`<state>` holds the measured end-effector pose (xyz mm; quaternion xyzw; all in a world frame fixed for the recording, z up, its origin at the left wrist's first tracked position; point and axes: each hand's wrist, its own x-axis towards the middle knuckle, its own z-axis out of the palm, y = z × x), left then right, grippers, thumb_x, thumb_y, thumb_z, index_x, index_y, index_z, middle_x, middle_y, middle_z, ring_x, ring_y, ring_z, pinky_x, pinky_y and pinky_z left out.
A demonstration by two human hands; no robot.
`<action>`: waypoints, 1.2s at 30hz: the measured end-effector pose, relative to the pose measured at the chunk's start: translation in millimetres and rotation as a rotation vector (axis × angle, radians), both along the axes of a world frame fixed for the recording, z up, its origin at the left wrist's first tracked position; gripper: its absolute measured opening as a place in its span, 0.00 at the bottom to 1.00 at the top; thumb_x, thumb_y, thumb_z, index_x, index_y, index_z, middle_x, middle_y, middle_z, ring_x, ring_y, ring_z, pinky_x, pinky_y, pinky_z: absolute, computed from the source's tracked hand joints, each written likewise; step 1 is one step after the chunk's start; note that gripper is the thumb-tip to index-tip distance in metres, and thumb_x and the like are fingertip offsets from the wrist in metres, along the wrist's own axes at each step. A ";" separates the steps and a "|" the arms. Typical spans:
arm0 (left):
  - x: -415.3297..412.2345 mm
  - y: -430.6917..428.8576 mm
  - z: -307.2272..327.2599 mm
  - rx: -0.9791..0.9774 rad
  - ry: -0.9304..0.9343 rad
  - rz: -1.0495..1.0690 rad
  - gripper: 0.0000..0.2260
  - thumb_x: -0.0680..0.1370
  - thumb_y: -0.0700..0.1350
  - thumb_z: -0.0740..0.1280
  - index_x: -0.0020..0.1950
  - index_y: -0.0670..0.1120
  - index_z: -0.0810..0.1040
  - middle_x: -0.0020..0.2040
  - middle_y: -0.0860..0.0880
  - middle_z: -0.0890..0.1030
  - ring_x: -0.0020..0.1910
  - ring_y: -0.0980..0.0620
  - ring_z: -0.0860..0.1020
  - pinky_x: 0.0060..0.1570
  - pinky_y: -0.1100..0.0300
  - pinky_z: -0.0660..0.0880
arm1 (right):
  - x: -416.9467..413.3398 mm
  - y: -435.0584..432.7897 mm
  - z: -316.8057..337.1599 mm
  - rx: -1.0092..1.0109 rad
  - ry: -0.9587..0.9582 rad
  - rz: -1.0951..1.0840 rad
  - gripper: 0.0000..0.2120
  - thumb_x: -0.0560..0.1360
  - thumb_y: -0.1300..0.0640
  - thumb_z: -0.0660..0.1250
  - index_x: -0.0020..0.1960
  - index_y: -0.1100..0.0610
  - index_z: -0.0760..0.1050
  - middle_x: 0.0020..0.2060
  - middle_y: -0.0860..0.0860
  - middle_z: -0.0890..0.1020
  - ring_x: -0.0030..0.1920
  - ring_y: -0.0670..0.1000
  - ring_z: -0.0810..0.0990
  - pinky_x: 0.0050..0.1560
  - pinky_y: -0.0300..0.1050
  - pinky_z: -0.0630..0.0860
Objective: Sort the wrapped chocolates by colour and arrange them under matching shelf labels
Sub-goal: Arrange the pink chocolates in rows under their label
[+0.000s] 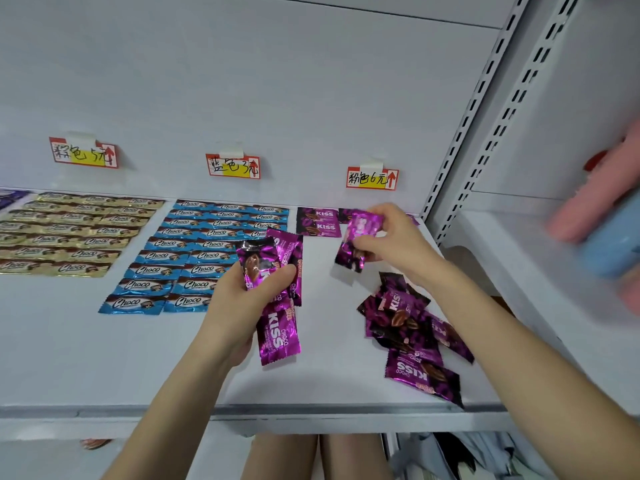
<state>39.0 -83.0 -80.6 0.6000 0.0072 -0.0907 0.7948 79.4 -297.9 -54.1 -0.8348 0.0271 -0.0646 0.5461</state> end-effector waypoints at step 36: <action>36.9 -33.6 -15.8 0.035 0.051 0.093 0.10 0.70 0.45 0.72 0.49 0.48 0.75 0.40 0.53 0.84 0.37 0.55 0.83 0.34 0.61 0.77 | 61.0 -46.1 -52.8 -0.956 0.061 0.155 0.23 0.79 0.46 0.55 0.70 0.55 0.66 0.70 0.54 0.66 0.70 0.54 0.64 0.65 0.46 0.63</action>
